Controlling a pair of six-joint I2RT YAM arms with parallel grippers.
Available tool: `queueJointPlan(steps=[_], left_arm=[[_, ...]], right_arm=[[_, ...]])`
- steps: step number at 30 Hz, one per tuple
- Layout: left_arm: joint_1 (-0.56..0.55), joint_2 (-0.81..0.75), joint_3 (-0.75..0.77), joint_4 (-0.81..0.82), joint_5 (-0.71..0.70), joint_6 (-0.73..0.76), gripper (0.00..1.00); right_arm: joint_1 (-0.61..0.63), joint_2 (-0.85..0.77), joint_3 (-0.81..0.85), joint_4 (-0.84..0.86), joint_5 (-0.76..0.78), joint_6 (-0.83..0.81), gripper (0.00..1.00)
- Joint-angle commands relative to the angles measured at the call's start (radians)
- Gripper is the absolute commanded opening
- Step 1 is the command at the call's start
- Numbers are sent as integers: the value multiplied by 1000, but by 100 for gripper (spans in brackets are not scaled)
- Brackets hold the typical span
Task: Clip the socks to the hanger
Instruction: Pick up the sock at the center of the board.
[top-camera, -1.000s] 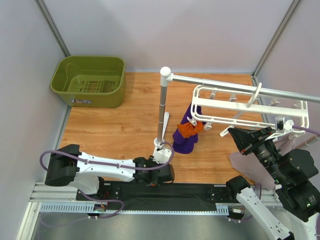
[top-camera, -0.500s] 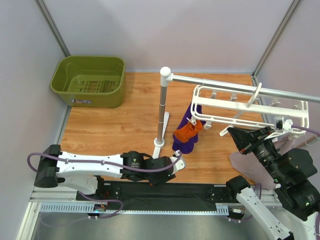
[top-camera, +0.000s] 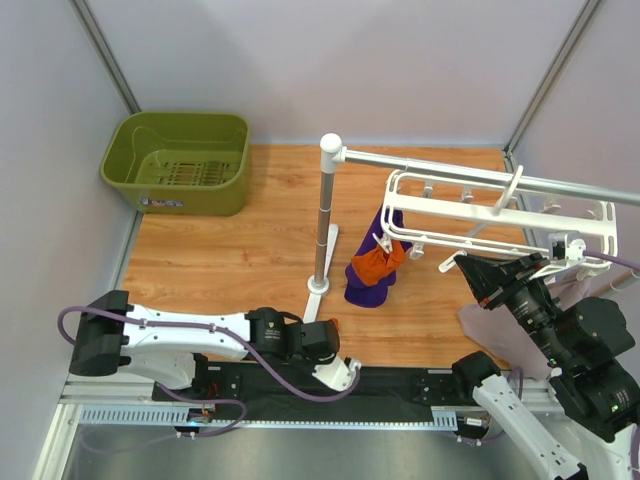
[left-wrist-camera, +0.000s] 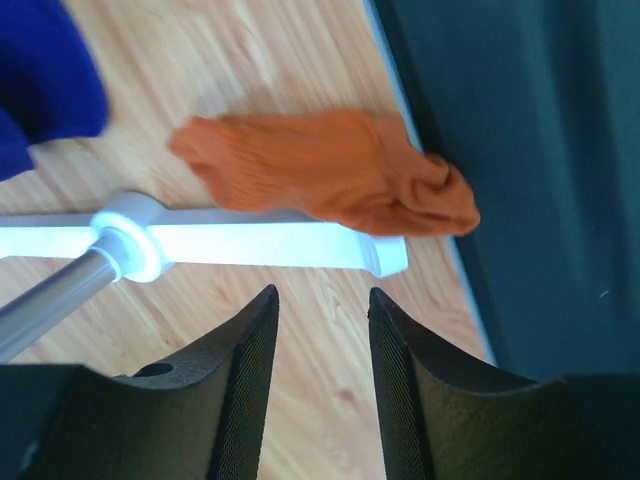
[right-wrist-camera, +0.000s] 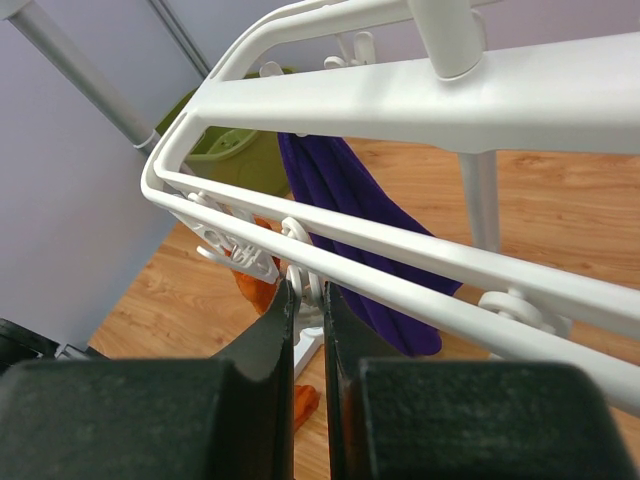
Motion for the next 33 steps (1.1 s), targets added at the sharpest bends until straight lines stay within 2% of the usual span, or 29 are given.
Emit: queueJointPlan(steps=[1,6,15,24,30,33], left_arm=[[-1,29,-73,51,-81,278,48],[-4,37,-106,160,-39,353,45],[-61,30,-87,157,44,436,43],[-64,138,-66,188,138,471,43],[-4,214,-35,195,210,467,34],[13,231,-37,188,251,458,23]], right_arm=[[1,-1,-18,-119,-56,-13,0],[3,-7,-22,-124,-58,-12,0],[3,-11,-21,-127,-49,-10,0],[1,-13,-27,-115,-58,4,0],[1,-16,-24,-121,-53,2,0],[1,-17,-16,-125,-49,2,0]])
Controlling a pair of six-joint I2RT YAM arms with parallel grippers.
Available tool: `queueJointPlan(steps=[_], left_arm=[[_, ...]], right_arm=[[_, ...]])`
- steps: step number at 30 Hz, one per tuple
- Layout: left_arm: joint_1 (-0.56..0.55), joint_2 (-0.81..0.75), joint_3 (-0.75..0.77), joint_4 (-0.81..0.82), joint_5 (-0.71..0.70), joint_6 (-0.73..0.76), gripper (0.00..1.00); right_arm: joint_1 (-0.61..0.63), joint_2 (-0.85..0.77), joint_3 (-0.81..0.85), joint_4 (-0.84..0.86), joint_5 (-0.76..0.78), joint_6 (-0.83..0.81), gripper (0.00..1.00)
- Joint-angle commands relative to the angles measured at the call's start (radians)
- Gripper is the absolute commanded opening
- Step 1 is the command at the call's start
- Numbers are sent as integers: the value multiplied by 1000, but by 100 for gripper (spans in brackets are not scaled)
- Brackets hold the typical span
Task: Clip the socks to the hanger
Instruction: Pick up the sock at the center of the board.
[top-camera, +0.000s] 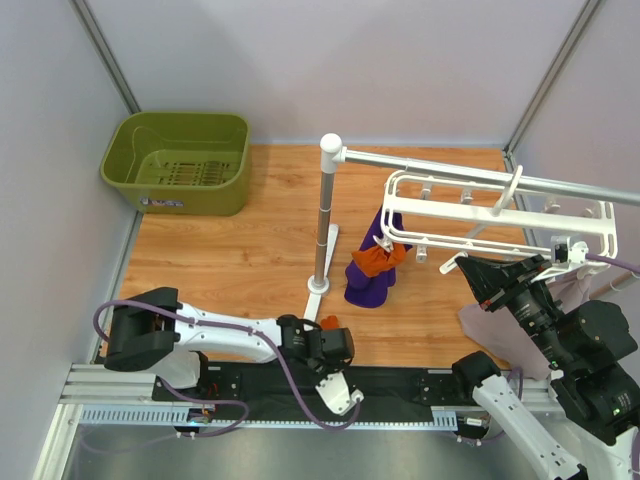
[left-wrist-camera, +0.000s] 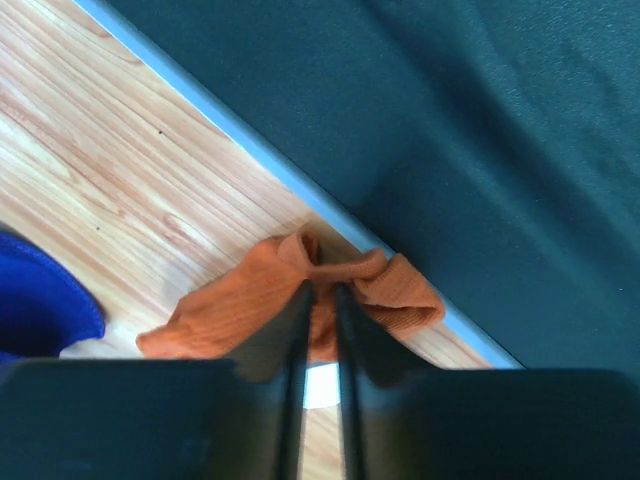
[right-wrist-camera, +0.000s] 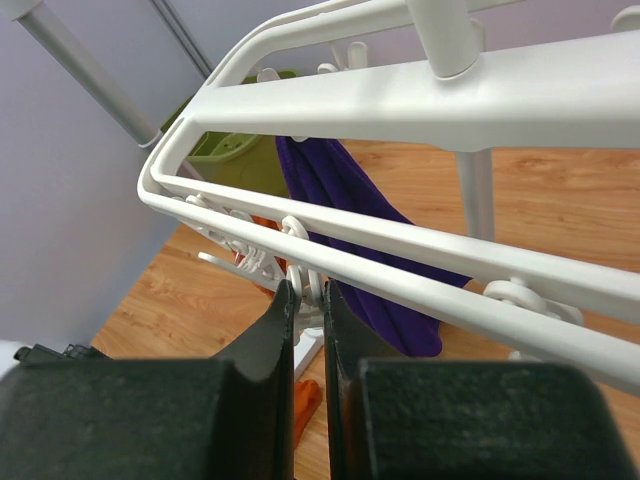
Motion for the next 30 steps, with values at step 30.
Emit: queueJointPlan(steps=[30], left_arm=[[50,-331,194,339,28,-844,0]], right_arm=[[3,6,-17,-127,-58,-9,0]])
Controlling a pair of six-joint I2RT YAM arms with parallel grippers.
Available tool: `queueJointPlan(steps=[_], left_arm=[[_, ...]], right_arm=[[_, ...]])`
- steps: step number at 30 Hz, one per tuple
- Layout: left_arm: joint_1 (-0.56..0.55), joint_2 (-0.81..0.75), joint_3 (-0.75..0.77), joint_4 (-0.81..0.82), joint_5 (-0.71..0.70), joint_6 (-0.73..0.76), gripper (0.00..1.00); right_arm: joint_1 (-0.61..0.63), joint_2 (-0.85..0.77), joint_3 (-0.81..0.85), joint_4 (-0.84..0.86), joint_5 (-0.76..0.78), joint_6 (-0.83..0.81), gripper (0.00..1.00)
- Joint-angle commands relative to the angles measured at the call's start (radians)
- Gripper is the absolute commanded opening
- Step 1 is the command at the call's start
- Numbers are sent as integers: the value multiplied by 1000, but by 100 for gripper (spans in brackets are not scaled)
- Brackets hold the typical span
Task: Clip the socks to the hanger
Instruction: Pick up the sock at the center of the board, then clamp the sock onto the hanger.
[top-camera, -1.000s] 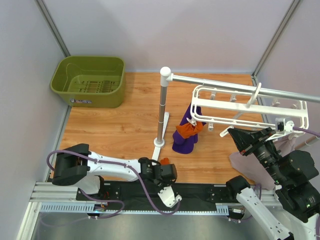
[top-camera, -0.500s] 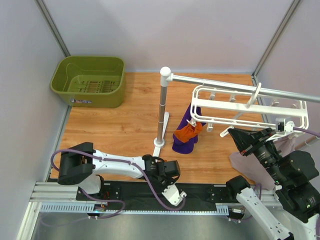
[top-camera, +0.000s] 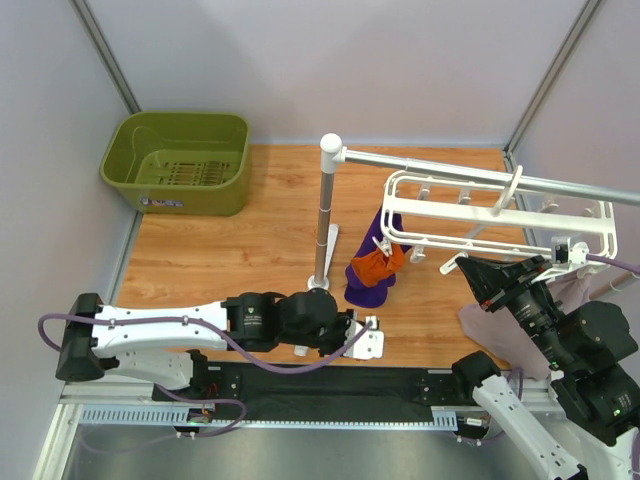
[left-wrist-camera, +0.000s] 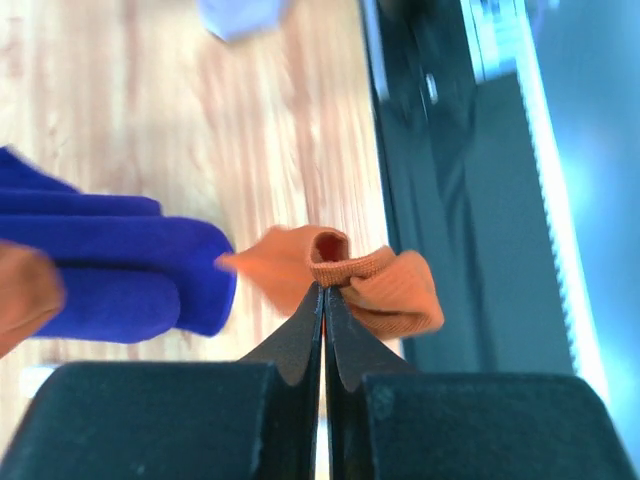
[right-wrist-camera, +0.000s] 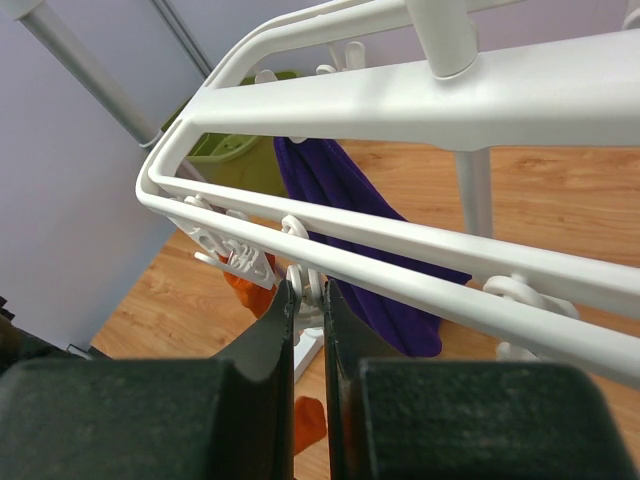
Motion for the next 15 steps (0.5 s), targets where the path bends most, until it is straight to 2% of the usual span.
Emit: queueJointPlan(steps=[1,2,5,8,15], left_arm=[[6,-55,33,168,-80,-284,0],[8,-57,50,200,-94,-359,0],[9,-46,81,257,-39,-448,0],[9,-34,84,358,-53,-556,0],[24,40,117,556,-87,-668,0]], right_arm=[[3,11,-14,-125,-60,-7,0],[3,14,-11,-125,-69,-6,0],[3,20,-2,-122,-83,6,0],[1,25,-1,-120,-94,13,0],[3,30,6,-115,-123,39,0]])
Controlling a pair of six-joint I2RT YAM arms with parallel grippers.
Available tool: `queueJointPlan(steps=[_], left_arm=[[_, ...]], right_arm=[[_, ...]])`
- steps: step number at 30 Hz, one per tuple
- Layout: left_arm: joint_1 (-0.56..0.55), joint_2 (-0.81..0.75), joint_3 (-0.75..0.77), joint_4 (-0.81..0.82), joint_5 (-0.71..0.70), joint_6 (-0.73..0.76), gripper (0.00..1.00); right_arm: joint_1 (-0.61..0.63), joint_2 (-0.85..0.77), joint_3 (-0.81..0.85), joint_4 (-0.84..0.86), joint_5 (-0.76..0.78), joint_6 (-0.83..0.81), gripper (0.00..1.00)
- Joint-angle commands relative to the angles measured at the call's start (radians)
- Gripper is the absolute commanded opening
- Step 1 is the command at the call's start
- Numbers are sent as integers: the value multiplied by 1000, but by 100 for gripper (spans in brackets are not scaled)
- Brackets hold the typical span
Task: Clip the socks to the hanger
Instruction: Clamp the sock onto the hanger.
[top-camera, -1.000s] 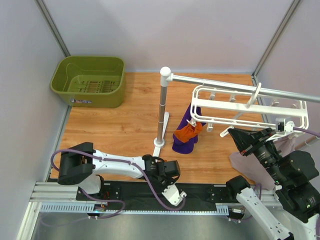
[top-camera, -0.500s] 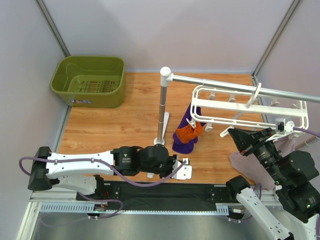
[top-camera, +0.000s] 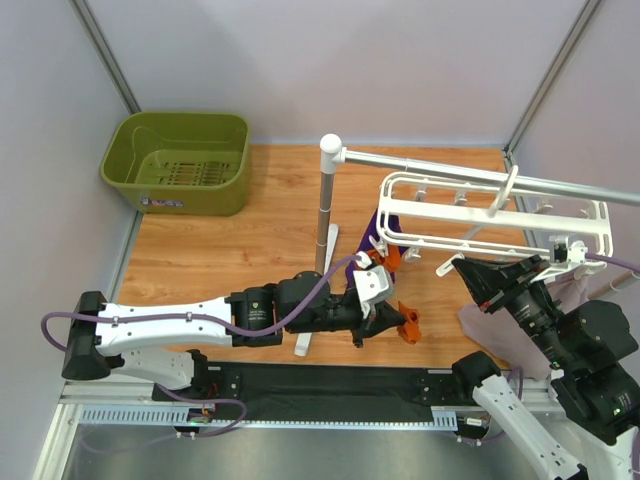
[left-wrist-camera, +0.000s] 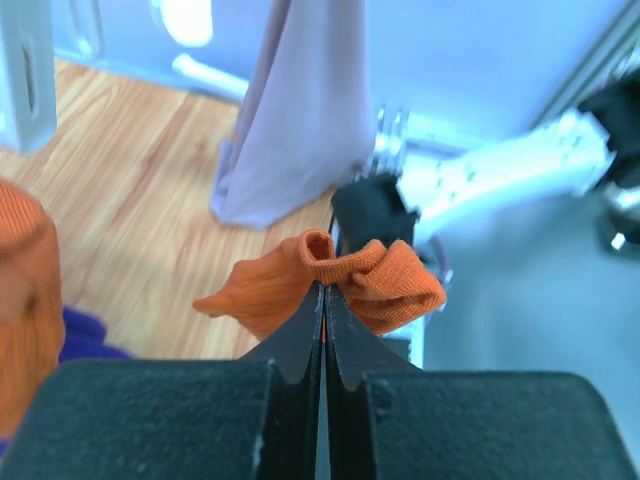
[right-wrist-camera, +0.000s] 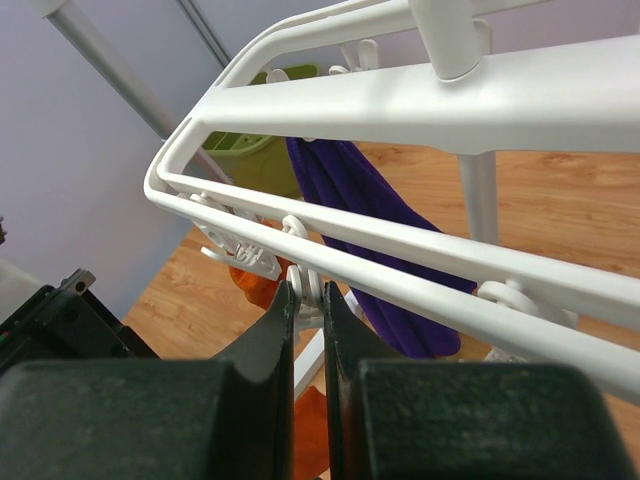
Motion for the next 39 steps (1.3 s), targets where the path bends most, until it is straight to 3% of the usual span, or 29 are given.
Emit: queueJointPlan(steps=[1,4,16,28,39], left_arm=[[19,29,44,208,-17,-141,0],[50,52,39,297,11,-205,0],[110,101,64,446,126,-208,0],[162,96,53,469,170,-196,0],[162,115,73,386,241,-112,0]], right_arm=[[2,26,6,-120,-85,15,0],[3,31,11,-120,-88,15,0],[2,35,26,-132,-91,8,0],[2,26,27,-142,-93,12,0],[2,37,61,-146,-82,11,0]])
